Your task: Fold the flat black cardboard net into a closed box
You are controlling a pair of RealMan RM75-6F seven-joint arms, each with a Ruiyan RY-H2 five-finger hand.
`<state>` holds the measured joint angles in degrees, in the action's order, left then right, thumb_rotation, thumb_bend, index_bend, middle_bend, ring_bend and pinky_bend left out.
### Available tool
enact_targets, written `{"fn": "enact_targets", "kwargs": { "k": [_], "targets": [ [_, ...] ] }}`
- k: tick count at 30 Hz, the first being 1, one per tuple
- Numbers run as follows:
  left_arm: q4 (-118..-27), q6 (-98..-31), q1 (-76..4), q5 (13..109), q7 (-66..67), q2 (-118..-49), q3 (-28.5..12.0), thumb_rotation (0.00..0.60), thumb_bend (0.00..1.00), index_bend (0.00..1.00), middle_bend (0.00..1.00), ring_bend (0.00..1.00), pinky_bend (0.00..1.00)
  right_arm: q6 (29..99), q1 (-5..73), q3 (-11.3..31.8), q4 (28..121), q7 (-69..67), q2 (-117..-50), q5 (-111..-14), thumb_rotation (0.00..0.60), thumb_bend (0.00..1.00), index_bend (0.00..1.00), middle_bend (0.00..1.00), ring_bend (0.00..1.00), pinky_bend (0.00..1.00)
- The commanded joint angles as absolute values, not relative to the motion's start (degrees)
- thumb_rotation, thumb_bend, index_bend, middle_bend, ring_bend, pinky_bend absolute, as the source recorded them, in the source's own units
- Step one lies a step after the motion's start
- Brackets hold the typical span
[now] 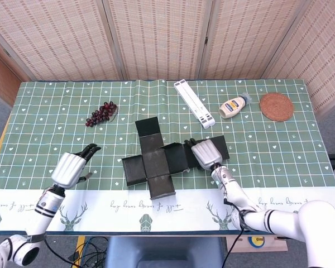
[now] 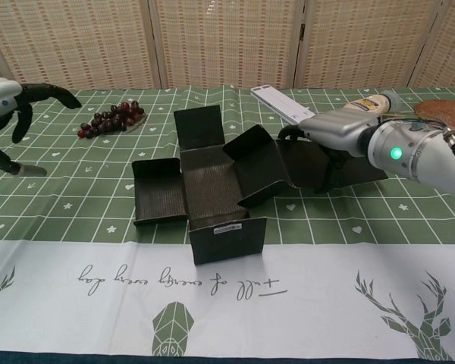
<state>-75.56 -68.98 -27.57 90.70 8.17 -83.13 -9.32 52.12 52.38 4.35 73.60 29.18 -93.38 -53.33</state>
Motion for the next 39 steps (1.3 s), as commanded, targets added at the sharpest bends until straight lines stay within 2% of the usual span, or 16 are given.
{"fn": "enact_targets", "kwargs": {
  "k": [1,3,11,29,39],
  "targets": [
    [-73.0,-64.3,-30.6,87.5,12.0,-86.3,-10.1,0.6,0.11,0.0,0.04,0.6,0.82,55.9,49.5,2.9,70.0,23.4,-95.1,-61.3,0.6,0.3,0.22,0.29,0.8,0.95],
    [-71.4,-63.1,-31.7,86.5,12.5,-88.0,-10.3,0.6,0.11,0.0,0.0,0.58,0.82,57.1,48.7,2.6,68.9,21.8,-95.5,-64.0,0.6,0.3,0.22,0.29,0.8,0.95],
    [-62.7,-61.5,-34.7,84.2,14.0,-95.2,-10.8,0.6,0.1,0.0,0.0,0.53,0.82,58.3,47.1,2.6,68.8,20.4,-95.0,-67.8,0.6,0.3,0.22,0.29,0.8,0.95],
    [-47.6,-63.0,-39.0,83.8,11.2,-107.3,-9.8,0.6,0.1,0.0,0.0,0.51,0.82,56.9,45.7,5.1,71.5,22.3,-94.0,-69.3,0.6,0.3,0.22,0.29,0.8,0.95],
    [-46.3,-63.0,-40.5,82.6,4.7,-111.6,-10.6,0.6,0.1,0.0,0.0,0.5,0.82,56.4,45.3,6.1,71.1,22.5,-94.4,-70.1,0.6,0.3,0.22,0.29,0.8,0.95]
  ]
}}
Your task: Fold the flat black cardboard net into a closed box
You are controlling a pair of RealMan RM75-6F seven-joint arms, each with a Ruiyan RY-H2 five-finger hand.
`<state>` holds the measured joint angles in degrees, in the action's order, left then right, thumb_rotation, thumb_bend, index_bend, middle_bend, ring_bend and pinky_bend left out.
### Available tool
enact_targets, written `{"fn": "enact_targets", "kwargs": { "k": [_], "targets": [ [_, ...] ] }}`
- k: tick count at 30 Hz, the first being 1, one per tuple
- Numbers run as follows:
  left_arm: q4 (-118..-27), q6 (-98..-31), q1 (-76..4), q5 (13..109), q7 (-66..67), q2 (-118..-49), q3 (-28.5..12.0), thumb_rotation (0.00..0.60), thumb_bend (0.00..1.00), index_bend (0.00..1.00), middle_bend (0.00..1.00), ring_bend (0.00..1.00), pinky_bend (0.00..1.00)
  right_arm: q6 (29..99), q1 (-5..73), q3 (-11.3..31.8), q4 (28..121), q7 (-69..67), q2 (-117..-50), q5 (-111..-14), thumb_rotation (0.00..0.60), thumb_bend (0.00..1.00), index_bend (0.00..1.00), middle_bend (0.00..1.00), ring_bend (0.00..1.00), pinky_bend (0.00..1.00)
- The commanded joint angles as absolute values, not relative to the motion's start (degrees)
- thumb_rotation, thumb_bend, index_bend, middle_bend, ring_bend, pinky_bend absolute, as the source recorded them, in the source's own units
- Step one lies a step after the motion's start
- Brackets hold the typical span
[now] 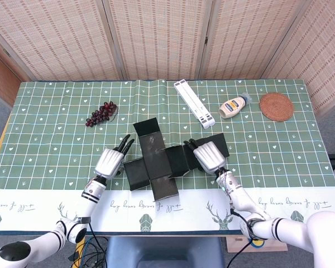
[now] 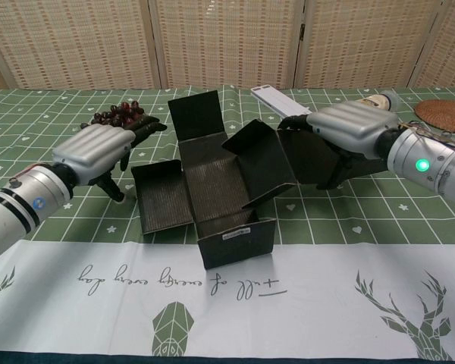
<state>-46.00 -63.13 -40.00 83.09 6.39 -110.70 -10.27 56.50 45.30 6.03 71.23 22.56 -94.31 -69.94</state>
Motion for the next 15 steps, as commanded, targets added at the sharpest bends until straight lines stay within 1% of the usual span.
{"fn": "enact_targets", "kwargs": {
  "k": [1,7,15],
  "targets": [
    [-46.7,-63.0,-40.5,82.5,3.9,-111.7,-10.7,0.6,0.1,0.0,0.0,0.5,0.82,56.3,45.3,6.2,71.1,22.5,-94.5,-70.2,0.6,0.3,0.22,0.29,0.8,0.95],
    [-52.1,-63.4,-40.5,83.0,-4.6,-110.0,-10.6,0.6,0.1,0.0,0.0,0.5,0.82,55.1,45.6,6.5,70.9,22.5,-94.6,-70.7,0.6,0.3,0.22,0.29,0.8,0.95],
    [-58.4,-64.2,-41.2,85.0,-9.7,-107.1,-9.7,0.6,0.1,0.0,0.0,0.49,0.82,52.8,47.3,6.0,73.3,25.0,-91.6,-73.3,0.6,0.3,0.22,0.29,0.8,0.95]
  ]
}}
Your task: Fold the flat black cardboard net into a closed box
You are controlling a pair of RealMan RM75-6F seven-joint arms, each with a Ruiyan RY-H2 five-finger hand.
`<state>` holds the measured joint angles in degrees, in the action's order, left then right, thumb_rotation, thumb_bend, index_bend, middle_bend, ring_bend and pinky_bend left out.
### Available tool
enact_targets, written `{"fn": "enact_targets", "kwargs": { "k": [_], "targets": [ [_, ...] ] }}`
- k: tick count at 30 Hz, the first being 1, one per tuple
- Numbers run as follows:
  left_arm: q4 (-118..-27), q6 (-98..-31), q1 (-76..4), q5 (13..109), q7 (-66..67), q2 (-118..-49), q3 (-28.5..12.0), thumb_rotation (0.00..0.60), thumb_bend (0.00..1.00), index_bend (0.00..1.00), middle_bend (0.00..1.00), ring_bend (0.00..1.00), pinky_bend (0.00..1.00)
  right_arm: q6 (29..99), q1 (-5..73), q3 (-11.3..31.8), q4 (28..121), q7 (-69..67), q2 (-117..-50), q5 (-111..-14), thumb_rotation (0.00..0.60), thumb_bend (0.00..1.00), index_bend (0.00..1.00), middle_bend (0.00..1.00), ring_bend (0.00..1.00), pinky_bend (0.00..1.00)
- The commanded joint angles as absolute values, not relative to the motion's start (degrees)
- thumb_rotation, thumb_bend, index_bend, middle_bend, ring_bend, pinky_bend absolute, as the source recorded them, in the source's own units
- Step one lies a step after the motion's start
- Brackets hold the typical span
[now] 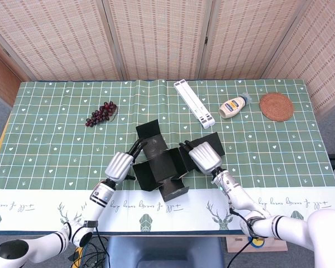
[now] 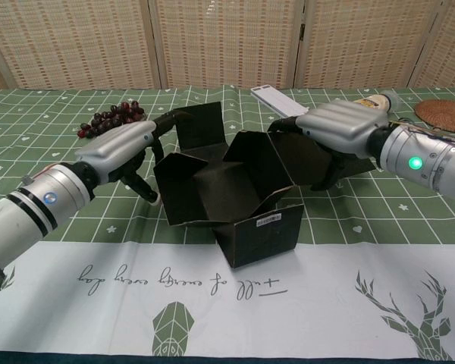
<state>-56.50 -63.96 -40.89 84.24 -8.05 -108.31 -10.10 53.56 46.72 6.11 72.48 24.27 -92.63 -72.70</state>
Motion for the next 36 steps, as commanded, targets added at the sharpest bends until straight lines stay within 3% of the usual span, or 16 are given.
{"fn": "enact_targets", "kwargs": {
  "k": [1,23,36],
  "targets": [
    [-59.1,-64.1,-41.4,85.2,-10.5,-106.7,-9.7,0.6,0.1,0.0,0.0,0.49,0.82,52.3,47.6,6.0,73.7,25.3,-91.2,-73.4,0.6,0.3,0.22,0.29,0.8,0.95],
    [-67.8,-51.0,-45.4,80.5,-24.7,-101.1,-10.0,0.6,0.1,0.0,0.0,0.47,0.82,43.6,54.1,4.1,78.0,27.1,-82.6,-80.8,0.6,0.32,0.22,0.29,0.8,0.95],
    [-70.0,-42.3,-47.3,77.0,-30.6,-98.3,-9.9,0.6,0.1,0.0,0.0,0.47,0.82,45.8,56.5,0.4,75.7,19.2,-80.9,-93.0,0.6,0.33,0.22,0.3,0.81,0.96]
  ]
}}
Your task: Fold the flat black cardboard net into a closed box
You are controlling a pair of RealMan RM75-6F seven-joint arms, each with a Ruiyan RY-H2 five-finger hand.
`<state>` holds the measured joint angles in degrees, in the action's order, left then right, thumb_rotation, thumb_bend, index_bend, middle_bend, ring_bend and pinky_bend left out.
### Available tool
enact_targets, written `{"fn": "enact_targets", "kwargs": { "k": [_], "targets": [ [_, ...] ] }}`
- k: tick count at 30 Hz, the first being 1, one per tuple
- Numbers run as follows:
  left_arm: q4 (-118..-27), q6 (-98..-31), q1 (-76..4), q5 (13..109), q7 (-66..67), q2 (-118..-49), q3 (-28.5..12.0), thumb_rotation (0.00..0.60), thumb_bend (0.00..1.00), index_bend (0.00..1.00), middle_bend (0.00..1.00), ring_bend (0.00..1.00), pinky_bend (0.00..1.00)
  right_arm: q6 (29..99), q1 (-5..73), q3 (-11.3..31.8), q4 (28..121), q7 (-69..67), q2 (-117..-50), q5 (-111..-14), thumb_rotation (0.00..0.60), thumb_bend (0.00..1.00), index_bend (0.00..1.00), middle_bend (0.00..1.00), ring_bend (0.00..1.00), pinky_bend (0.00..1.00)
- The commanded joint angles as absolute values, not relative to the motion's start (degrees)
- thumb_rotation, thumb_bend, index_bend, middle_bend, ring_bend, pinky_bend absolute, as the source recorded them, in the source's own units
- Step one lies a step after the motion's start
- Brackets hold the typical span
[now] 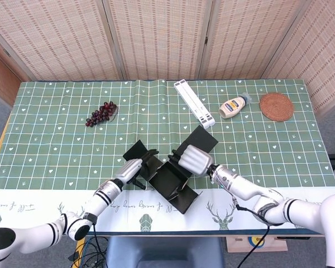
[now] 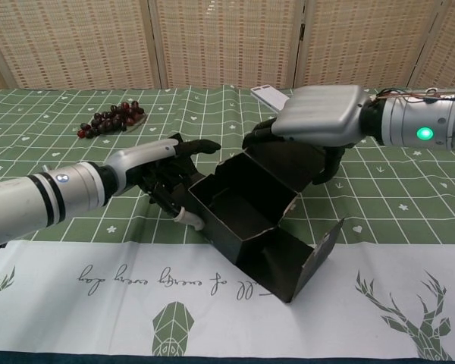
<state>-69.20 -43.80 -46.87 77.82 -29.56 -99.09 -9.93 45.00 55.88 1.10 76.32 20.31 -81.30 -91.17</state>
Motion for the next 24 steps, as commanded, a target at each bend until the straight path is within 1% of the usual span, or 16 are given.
{"fn": "enact_targets", "kwargs": {
  "k": [1,7,11,21,24],
  "targets": [
    [-70.2,-41.9,-47.3,76.8,-30.9,-98.1,-9.9,0.6,0.1,0.0,0.0,0.47,0.82,46.1,56.6,0.2,75.4,19.3,-80.8,-93.7,0.6,0.33,0.22,0.3,0.81,0.96],
    [-71.9,-39.3,-47.9,76.5,-33.5,-96.9,-9.8,0.6,0.1,0.0,0.0,0.48,0.82,47.9,57.0,-0.7,74.3,19.2,-81.1,-97.0,0.6,0.33,0.23,0.3,0.81,0.95],
    [-73.5,-37.3,-48.3,76.7,-36.7,-95.8,-9.7,0.6,0.1,0.03,0.0,0.48,0.82,48.6,57.4,-0.8,73.6,18.6,-81.2,-98.3,0.6,0.33,0.23,0.3,0.81,0.95],
    [-75.2,-32.8,-49.5,79.0,-46.1,-94.2,-9.0,0.6,0.1,0.07,0.0,0.49,0.83,49.7,58.2,-1.6,72.9,17.0,-81.6,-100.9,0.6,0.33,0.23,0.3,0.81,0.95],
    [-75.4,-32.2,-49.6,80.0,-49.6,-94.0,-8.7,0.6,0.1,0.1,0.0,0.5,0.83,50.1,58.2,-1.7,72.5,16.9,-81.9,-101.4,0.6,0.33,0.23,0.3,0.81,0.95]
  ]
}}
